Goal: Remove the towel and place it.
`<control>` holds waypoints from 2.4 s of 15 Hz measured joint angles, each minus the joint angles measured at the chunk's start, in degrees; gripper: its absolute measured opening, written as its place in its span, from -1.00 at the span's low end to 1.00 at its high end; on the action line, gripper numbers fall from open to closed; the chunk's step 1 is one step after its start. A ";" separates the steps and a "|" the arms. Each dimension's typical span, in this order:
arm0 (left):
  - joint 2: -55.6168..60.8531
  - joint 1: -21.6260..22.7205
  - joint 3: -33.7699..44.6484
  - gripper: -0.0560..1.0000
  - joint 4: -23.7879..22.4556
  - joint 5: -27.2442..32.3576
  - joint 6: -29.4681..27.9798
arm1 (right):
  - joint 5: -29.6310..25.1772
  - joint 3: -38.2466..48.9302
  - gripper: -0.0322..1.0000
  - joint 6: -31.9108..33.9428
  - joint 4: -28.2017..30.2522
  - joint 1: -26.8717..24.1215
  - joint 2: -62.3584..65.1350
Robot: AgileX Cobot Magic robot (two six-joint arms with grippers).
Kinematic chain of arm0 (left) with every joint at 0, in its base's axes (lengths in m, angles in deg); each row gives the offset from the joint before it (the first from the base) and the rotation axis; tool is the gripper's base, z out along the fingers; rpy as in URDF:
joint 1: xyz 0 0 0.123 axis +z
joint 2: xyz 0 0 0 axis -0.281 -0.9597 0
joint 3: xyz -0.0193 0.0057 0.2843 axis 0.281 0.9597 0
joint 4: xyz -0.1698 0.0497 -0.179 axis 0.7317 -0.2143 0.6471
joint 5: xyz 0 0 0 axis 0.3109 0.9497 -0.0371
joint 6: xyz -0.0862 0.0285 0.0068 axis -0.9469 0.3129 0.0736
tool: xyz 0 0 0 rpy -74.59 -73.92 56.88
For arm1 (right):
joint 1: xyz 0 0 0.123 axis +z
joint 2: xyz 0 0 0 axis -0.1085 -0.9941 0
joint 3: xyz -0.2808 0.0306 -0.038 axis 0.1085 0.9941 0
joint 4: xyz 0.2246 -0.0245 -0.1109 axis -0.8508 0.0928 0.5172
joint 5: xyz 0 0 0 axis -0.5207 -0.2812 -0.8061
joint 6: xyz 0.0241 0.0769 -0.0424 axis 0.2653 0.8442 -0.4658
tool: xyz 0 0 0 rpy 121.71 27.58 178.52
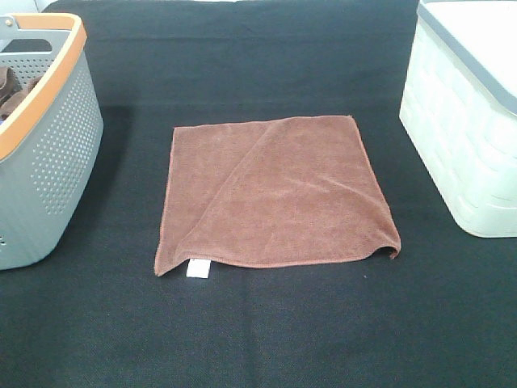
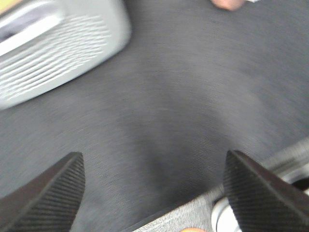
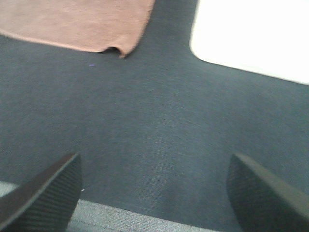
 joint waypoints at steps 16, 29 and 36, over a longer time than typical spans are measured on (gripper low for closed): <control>26.07 11.46 0.00 0.54 -0.06 -0.11 0.00 | 0.00 0.11 0.57 0.06 -0.57 -13.75 16.10; 26.18 11.46 0.00 0.54 -0.06 -0.11 0.00 | 0.00 0.11 0.57 0.06 -0.57 -13.75 16.33; 26.18 11.46 0.00 0.54 5.61 -0.11 2.12 | 0.00 0.11 0.57 0.06 -0.57 -13.75 16.33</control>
